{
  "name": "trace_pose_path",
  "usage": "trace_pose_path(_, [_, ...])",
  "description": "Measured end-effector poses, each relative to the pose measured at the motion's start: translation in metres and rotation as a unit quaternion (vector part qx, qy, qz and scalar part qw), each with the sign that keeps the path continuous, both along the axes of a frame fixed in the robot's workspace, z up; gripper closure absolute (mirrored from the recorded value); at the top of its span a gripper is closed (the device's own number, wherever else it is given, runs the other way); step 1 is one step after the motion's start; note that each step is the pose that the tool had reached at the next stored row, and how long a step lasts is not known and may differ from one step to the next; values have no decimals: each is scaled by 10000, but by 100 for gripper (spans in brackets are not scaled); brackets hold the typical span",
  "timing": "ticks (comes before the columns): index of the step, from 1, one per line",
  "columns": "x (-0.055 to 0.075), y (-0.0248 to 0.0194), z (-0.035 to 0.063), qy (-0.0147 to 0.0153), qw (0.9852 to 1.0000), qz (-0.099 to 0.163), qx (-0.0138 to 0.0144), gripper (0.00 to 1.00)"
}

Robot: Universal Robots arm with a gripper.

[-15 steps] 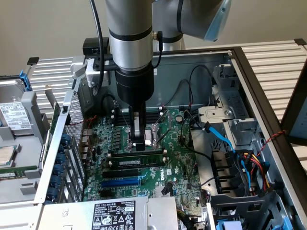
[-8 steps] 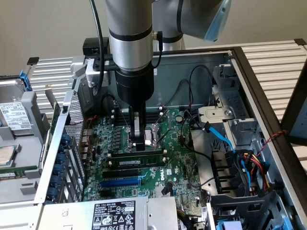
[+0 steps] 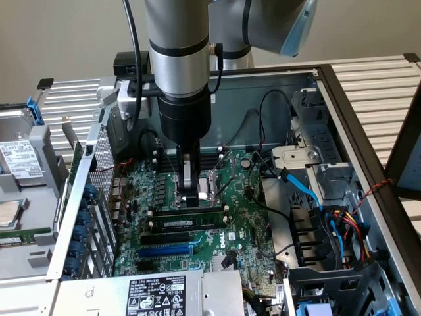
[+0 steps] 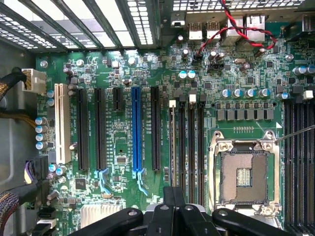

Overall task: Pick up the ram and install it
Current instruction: 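Press down the ram until it locks into place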

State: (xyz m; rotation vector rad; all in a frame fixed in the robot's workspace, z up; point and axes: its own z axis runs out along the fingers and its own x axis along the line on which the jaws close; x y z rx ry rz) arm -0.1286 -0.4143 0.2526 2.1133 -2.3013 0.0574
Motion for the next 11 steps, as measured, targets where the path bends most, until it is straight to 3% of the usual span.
trace_pose_path(6, [1, 0, 0, 0, 9992, -412, 0, 89])
trace_pose_path(11, [1, 0, 0, -1, 9971, -766, 0, 89])
